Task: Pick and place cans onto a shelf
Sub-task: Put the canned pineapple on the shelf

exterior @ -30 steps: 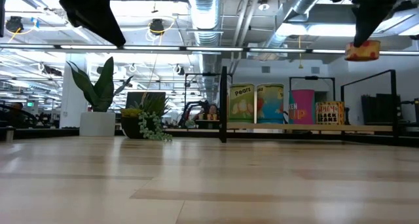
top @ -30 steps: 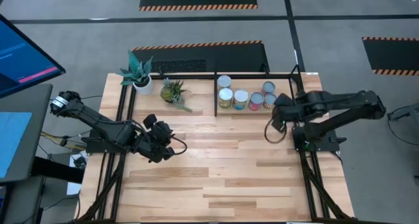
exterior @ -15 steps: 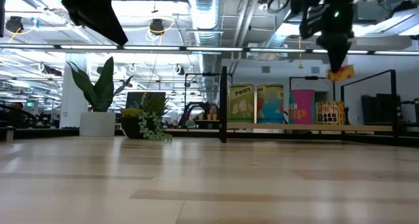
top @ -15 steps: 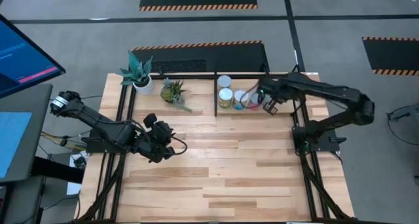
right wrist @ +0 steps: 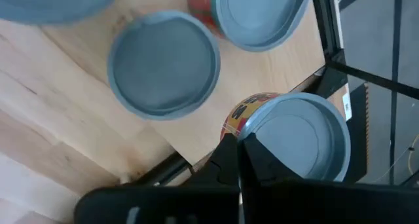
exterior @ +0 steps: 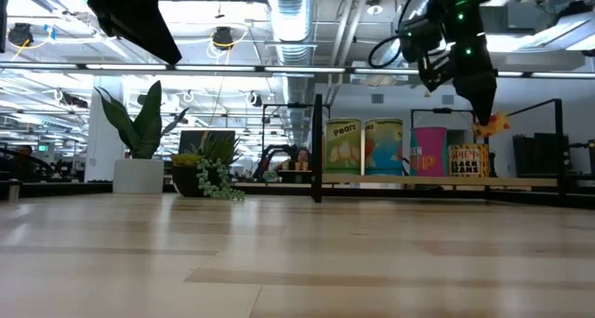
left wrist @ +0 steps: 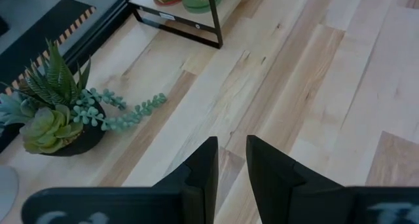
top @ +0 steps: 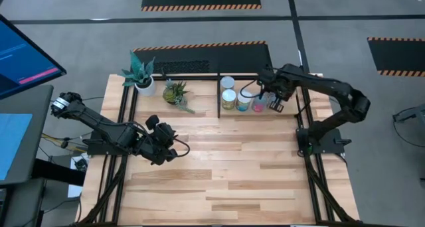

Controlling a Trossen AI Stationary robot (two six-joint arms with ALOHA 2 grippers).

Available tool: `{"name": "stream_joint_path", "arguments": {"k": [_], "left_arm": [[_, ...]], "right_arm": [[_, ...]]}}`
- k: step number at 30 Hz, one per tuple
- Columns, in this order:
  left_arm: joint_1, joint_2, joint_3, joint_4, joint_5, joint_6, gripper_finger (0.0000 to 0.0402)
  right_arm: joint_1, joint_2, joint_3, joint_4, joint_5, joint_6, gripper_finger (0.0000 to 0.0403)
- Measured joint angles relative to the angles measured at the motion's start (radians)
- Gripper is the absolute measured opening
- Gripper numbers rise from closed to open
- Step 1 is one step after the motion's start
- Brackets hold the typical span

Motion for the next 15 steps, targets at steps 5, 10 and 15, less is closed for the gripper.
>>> {"name": "stream_joint_path", "arguments": {"k": [5, 10, 15], "left_arm": [[0.0, 0.0, 0.0, 0.0, 0.0, 0.0, 0.007], [0.0, 0.0, 0.0, 0.0, 0.0, -0.001, 0.007], [0.0, 0.0, 0.0, 0.0, 0.0, -0.001, 0.007]], "right_arm": [[-0.025, -0.009, -0.034, -0.011, -0.026, -0.091, 0.0003], [-0.025, -0.043, -0.163, 0.022, -0.019, -0.141, 0.0003], [-0.025, -0.09, -0.217, 0.117, -0.014, -0.144, 0.0003]]}}
